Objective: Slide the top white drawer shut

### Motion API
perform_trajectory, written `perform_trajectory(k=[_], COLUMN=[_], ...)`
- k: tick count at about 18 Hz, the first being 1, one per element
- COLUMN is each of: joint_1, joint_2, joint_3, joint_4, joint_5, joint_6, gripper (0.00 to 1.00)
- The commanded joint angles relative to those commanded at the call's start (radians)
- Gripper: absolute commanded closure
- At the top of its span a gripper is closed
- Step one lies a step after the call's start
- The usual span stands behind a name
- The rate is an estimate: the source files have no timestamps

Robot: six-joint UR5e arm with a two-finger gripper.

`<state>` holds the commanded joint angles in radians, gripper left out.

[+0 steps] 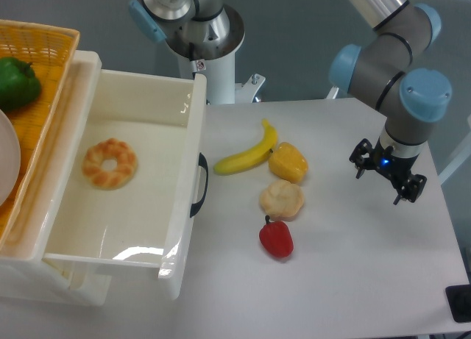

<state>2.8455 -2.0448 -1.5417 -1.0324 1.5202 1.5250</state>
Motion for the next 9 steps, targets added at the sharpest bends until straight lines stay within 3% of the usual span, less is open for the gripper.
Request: perform_trajectory(k=[9], joint_1=[-0.064], joint_2=[0.008], joint_3=[0.002], joint_4=[-0.006], joint_5=[-0.005], joint_6=[-0.347], gripper=[0.0])
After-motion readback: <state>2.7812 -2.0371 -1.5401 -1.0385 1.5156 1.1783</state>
